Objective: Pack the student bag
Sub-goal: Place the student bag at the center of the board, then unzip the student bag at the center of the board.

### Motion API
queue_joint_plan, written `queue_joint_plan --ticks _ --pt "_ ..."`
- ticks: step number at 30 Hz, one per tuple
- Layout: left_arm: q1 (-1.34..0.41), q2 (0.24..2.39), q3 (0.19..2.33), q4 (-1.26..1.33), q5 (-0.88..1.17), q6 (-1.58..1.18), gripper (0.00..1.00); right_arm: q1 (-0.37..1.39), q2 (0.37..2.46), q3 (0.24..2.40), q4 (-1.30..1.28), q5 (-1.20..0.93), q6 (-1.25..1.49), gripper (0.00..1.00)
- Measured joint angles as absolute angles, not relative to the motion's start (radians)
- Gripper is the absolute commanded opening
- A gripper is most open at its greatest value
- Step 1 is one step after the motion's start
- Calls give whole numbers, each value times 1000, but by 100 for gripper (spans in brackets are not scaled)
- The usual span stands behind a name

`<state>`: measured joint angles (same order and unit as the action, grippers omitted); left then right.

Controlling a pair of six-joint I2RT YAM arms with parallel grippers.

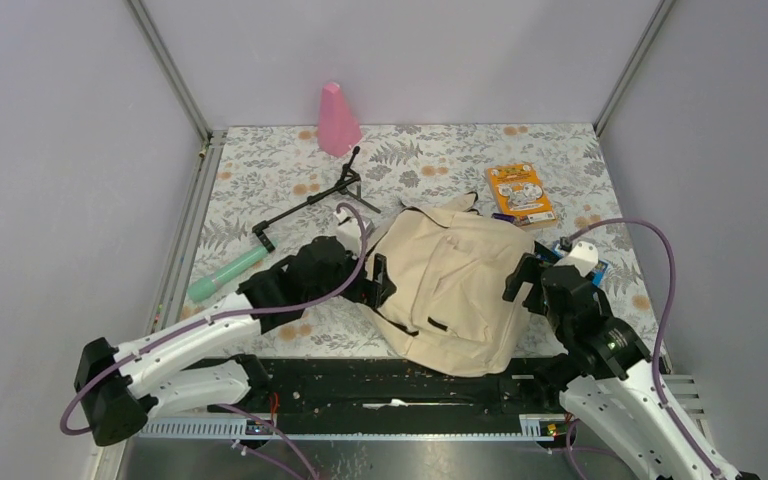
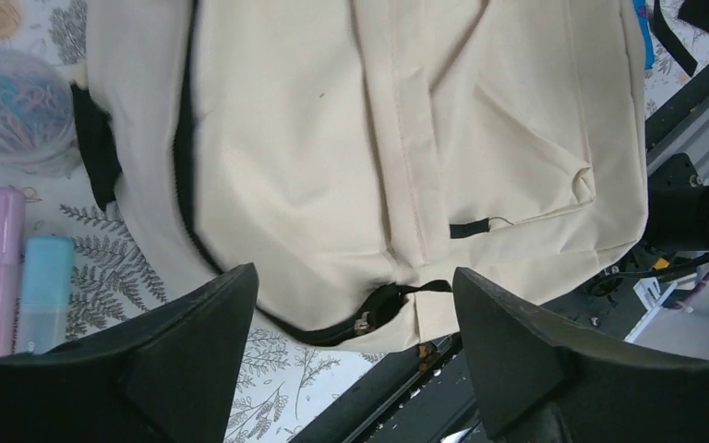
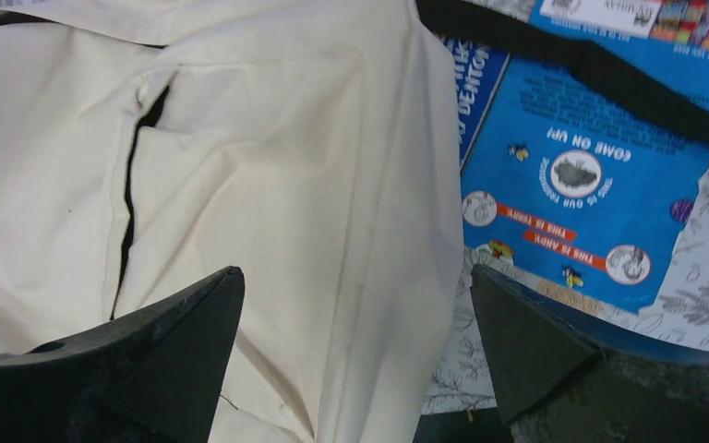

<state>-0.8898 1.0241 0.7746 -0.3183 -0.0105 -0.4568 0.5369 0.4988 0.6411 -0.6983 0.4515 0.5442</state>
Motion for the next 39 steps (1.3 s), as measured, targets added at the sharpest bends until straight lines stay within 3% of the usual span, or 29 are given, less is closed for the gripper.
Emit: queue_joint_plan --ticks 7,12,17,22,31,39 --pt "-1135 1000 774 -320 -183 -414 83 537 397 537 -780 396 695 91" --pt "-1274 1123 793 -325 -234 -397 80 537 359 522 -780 322 724 85" --pt "-1274 1262 834 -381 -302 -398 74 537 331 524 -759 239 703 84" --pt "-1274 1226 785 -348 -360 -397 56 537 430 546 -665 103 641 77" --pt "-1274 1059 552 -231 -373 -448 49 620 636 550 -436 -75 620 68" --pt "-1274 1052 530 -186 -374 -495 43 813 821 548 -260 -60 669 61"
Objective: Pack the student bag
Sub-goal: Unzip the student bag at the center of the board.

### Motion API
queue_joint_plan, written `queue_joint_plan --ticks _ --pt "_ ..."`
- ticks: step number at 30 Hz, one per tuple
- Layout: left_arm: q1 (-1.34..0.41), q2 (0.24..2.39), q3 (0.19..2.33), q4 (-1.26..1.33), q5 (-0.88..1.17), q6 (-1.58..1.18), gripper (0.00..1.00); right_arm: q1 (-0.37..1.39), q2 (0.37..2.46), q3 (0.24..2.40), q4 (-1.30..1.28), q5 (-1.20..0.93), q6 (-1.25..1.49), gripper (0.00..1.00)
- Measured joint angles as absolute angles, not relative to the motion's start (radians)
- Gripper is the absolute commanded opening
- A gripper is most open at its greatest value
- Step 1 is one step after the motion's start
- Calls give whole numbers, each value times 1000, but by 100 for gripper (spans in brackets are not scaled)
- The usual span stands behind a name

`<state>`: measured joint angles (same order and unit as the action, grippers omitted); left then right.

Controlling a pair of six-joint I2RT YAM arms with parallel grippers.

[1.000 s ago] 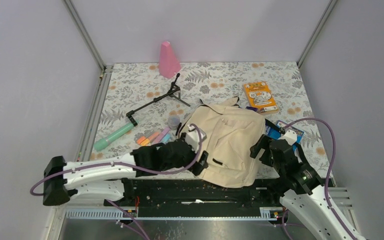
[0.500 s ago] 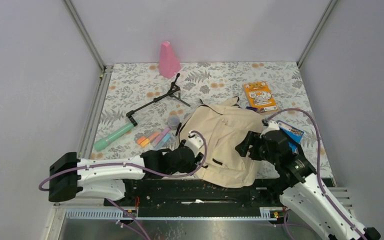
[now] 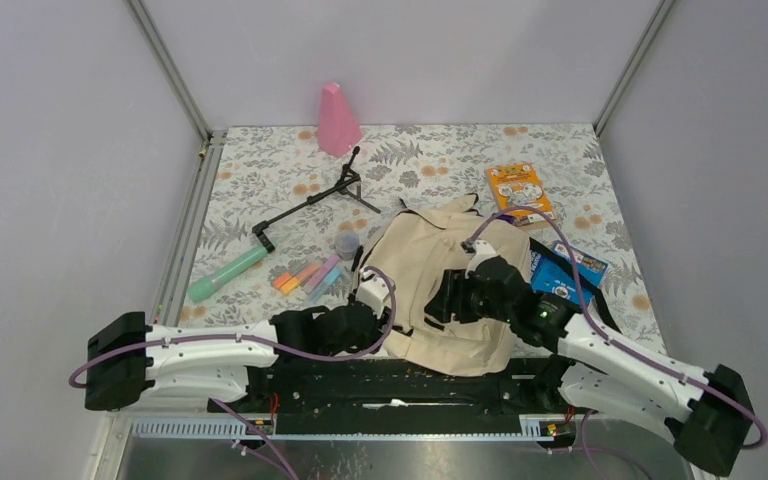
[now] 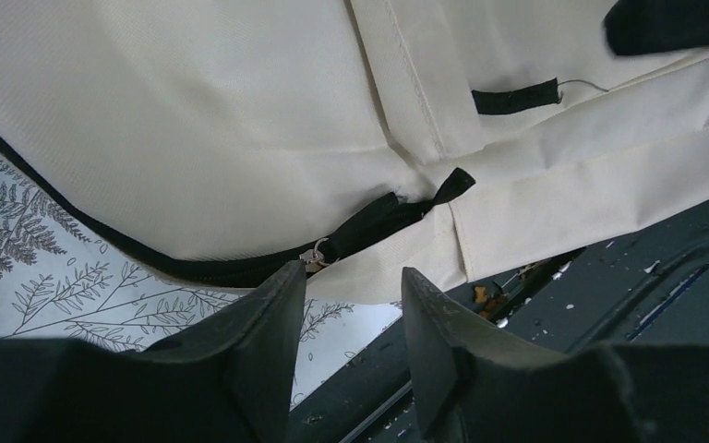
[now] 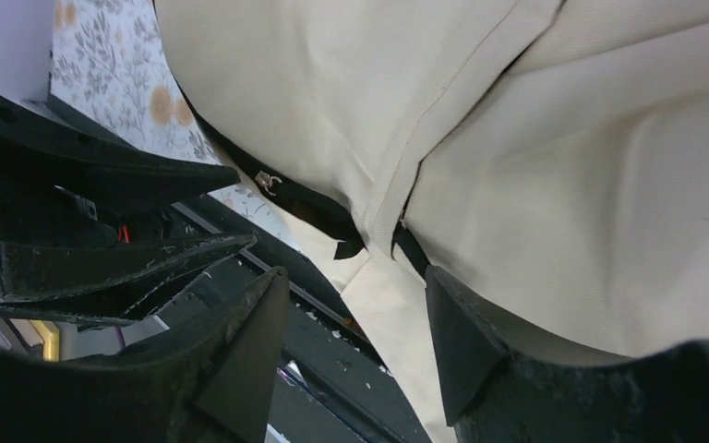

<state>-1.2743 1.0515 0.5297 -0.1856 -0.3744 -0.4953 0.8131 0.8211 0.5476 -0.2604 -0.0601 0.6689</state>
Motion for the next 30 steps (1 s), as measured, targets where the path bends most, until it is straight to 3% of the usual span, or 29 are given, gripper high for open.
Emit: queue_joint_plan --ticks 14,30 --pt "-1274 1139 507 -165 -360 -548 31 1029 1113 529 -60 37 769 52" --pt "-1273 1154 471 -149 -332 -597 27 1069 1319 557 23 82 793 36"
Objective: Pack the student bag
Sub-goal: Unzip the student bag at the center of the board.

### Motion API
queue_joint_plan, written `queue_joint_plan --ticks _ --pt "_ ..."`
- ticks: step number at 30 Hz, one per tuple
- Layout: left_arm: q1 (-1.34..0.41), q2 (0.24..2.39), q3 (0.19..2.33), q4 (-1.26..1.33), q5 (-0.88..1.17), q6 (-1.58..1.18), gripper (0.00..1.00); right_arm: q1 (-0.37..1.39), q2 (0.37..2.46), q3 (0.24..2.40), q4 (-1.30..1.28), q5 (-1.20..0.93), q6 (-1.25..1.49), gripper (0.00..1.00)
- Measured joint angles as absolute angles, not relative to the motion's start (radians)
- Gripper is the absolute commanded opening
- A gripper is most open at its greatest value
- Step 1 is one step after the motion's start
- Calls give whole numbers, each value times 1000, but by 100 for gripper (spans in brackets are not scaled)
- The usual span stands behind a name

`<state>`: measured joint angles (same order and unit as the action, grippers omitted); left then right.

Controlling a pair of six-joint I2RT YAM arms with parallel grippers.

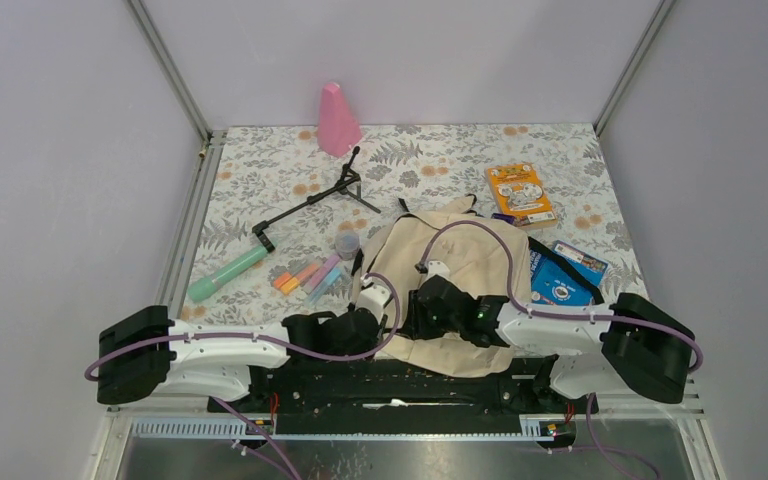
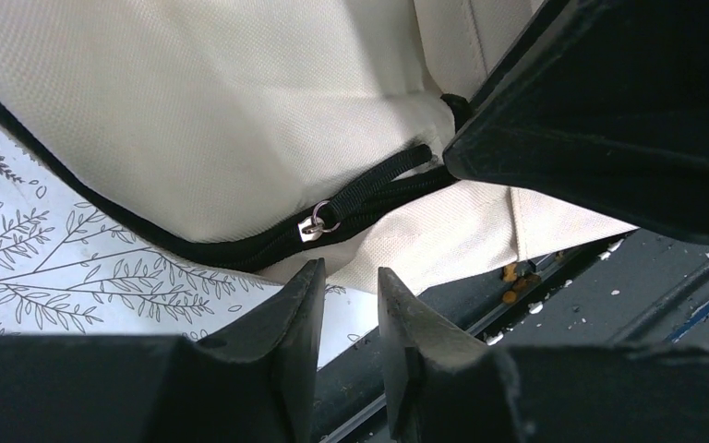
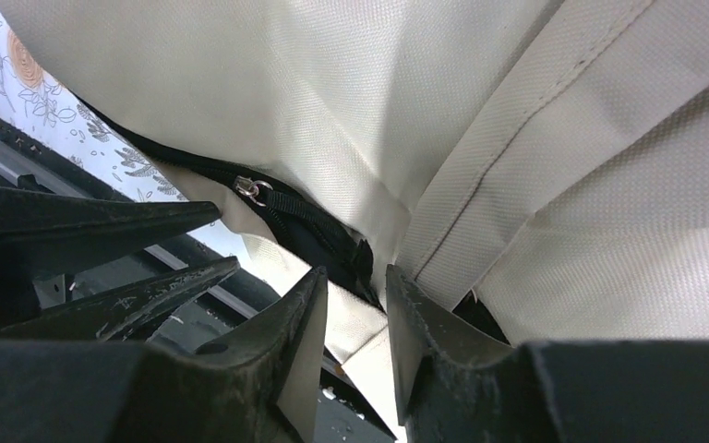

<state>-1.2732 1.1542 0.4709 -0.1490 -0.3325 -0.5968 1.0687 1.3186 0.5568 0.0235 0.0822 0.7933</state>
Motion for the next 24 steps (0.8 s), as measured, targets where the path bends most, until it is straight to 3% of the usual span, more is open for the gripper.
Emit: queue_joint_plan --ticks 2,7,14,24 --pt "-1273 1154 468 -147 -332 -599 26 1070 1333 557 34 86 793 30" --pt "-1273 1154 470 -149 -332 -600 28 1073 1359 558 38 91 798 0" --pt "-1273 1150 542 -190 -328 -568 48 1083 1322 529 49 122 823 0" --pt "-1172 1204 588 -56 -231 -470 48 1089 1240 431 116 149 871 0"
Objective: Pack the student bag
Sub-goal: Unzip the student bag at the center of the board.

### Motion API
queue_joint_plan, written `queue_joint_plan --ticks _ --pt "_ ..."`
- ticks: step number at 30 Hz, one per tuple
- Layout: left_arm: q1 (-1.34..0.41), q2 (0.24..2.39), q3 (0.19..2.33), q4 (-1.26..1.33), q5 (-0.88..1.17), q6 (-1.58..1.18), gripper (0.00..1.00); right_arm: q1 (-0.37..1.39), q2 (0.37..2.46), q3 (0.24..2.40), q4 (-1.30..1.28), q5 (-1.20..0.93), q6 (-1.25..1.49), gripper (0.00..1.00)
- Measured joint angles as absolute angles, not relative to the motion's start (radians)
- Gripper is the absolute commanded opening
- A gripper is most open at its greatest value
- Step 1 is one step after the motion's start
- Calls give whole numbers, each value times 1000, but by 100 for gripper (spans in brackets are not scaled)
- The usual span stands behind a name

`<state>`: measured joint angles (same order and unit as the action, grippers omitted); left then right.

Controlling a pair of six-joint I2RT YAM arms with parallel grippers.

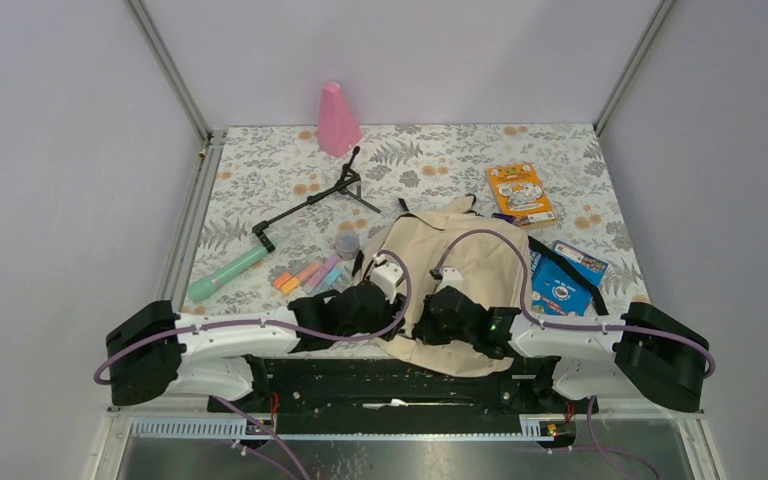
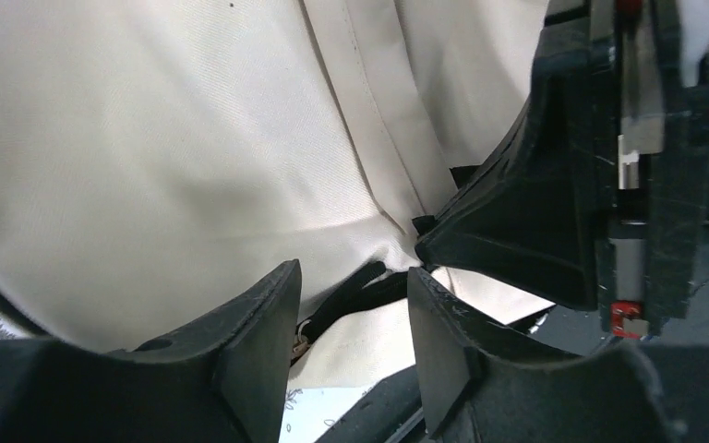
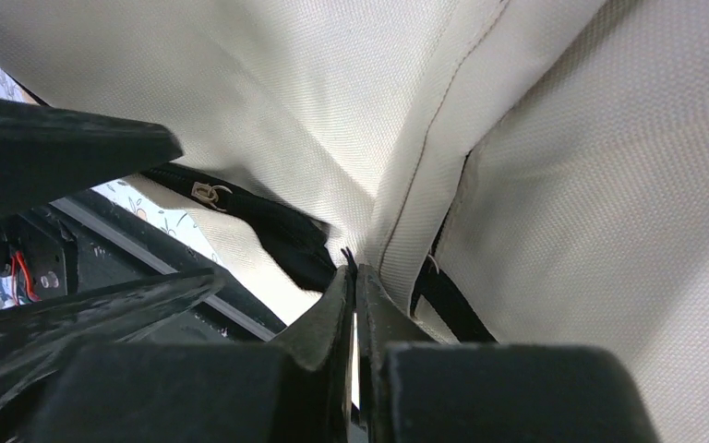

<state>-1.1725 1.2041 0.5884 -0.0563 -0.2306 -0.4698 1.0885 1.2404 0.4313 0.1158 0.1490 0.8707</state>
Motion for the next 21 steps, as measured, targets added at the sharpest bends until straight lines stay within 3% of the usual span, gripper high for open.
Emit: queue_joint_plan --ticks 11,21 --pt "-1158 1360 589 2 -167 -366 47 1089 1240 387 191 149 907 0" --pt "-1158 1377 573 41 -169 -324 46 1089 1240 361 238 149 925 0"
